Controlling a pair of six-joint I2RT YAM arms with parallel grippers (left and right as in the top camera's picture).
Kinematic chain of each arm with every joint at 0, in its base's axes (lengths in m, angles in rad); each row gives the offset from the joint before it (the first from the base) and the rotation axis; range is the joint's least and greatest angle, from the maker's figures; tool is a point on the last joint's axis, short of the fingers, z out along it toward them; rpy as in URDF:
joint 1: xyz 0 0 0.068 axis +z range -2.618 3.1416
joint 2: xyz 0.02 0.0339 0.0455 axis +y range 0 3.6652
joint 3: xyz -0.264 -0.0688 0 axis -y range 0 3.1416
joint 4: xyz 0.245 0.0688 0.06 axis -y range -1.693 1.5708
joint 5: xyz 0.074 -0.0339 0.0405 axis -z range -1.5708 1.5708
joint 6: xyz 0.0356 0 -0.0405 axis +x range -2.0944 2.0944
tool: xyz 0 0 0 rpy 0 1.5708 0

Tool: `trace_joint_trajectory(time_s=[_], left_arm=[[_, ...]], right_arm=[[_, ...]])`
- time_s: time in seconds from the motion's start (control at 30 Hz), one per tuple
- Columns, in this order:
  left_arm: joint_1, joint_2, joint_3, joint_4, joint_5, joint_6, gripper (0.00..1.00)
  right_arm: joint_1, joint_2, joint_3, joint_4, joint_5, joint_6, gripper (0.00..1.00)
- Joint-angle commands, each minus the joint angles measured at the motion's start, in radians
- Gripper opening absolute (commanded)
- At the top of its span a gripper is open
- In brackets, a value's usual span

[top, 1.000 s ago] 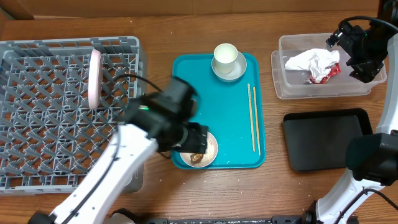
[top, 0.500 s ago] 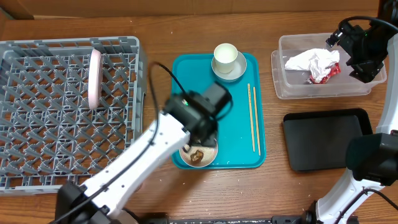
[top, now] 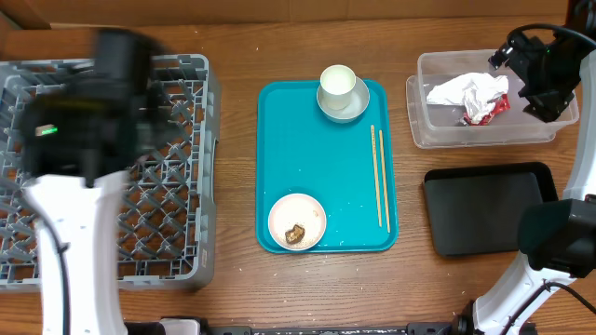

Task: Sort waste into correct bins and load items into the dishwasher
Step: 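Reach the right gripper to the white rice bowl and grasp its rim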

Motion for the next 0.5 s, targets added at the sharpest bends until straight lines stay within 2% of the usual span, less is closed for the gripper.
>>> trace_joint_trajectory(time_s=[0.0, 0.07, 0.17, 0.2, 0.23, 0.37, 0.47], left_arm=[[0.222, -0.038, 0.020, -0.007, 0.014, 0.013, 1.00], [0.353, -0.035, 0.019, -0.007, 0.045, 0.013, 1.00], [0.501, -0.022, 0.014, -0.007, 0.159, 0.013, 1.00], [0.561, -0.011, 0.013, -0.007, 0.231, 0.013, 1.00], [0.583, -0.005, 0.013, -0.007, 0.253, 0.013, 1.00], [0.626, 0.010, 0.013, -0.007, 0.270, 0.013, 1.00], [0.629, 0.018, 0.013, 0.005, 0.267, 0.013, 1.00]], right_arm=[[0.001, -0.034, 0.018, 0.039, -0.100, 0.074, 1.00], [0.004, -0.034, 0.018, 0.013, -0.247, 0.062, 1.00], [0.073, -0.034, 0.014, -0.040, -0.455, -0.147, 1.00], [0.158, -0.034, 0.014, -0.099, -0.441, -0.223, 1.00], [0.211, -0.034, 0.006, -0.105, -0.410, -0.240, 1.00], [0.515, -0.023, -0.046, -0.084, -0.242, -0.227, 1.00], [0.734, 0.006, -0.102, 0.010, -0.100, -0.051, 1.00]])
